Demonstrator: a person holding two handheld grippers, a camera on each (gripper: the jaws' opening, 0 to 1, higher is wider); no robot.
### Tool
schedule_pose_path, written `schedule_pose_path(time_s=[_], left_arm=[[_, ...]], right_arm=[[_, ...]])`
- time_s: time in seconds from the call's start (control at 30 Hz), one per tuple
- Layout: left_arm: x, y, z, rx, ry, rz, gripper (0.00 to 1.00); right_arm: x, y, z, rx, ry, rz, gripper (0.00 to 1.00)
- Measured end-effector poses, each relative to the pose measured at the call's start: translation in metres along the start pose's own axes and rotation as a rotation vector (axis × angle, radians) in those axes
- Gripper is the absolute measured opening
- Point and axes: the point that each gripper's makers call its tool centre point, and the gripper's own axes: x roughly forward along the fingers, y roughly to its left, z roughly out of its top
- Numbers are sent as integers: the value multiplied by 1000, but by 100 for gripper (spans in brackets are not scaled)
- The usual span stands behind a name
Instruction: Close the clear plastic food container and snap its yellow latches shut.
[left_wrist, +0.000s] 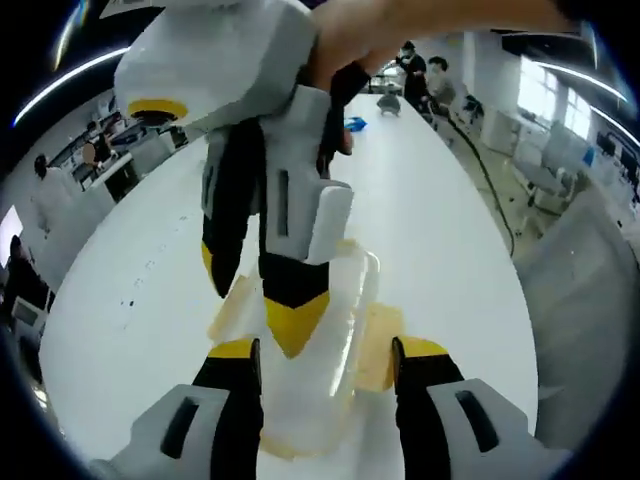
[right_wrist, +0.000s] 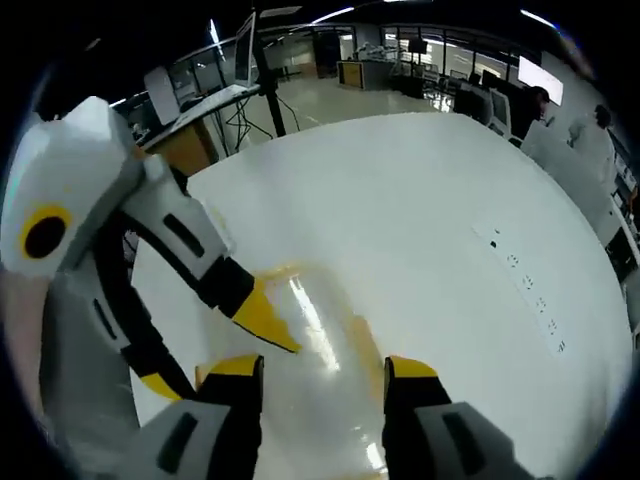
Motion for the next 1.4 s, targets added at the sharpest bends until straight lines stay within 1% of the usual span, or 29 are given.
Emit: schedule_pose_path(time_s=[0.07,0.1,0.13,0.17,0.23,0.27,0.3,0.4,0.5,0.53,0.7,0.97,1.0,1.03,1.17,1.3,1.37,1.4], left_arm=[[2,-2,-2,26,13,0,50],[3,-2,-4,33,17,2,50],[5,-3,-7,49,28,4,50],[5,2,-4,89,14,30,49],[5,4,-6,103,26,53,43],[5,3,-6,113,26,48,43],[5,4,-6,101,22,54,43],[5,2,-5,113,7,50,40],[6,2,-5,108,13,51,39],[6,3,-6,92,10,51,39],[6,3,-6,69,-3,48,38],[6,4,-7,49,-31,61,38],[6,2,-8,50,-26,54,38],[9,2,-7,48,-31,61,38],[8,2,-7,49,-34,63,38],[11,2,-9,124,-22,139,38],[13,1,-10,138,-25,179,38],[14,1,-10,128,-26,191,38]], right_arm=[[1,-1,-5,-41,53,15,46],[2,-1,-6,-58,69,21,47],[3,0,-2,-45,54,30,47],[3,0,-4,-51,71,35,47],[4,1,-3,-60,82,52,47],[5,1,-3,-62,93,67,47],[5,0,-4,-60,107,81,47],[8,0,-5,-56,155,116,47],[8,3,-8,-67,230,157,46],[11,1,-7,-76,249,164,46],[13,1,-9,-100,323,194,45],[15,2,-11,-96,372,248,45],[13,6,-13,-99,393,291,44],[12,-1,-9,-109,396,279,44],[12,0,-7,-115,391,279,44],[11,3,-10,-116,357,268,44],[11,3,-10,-119,344,265,44],[12,3,-11,-119,343,264,45]])
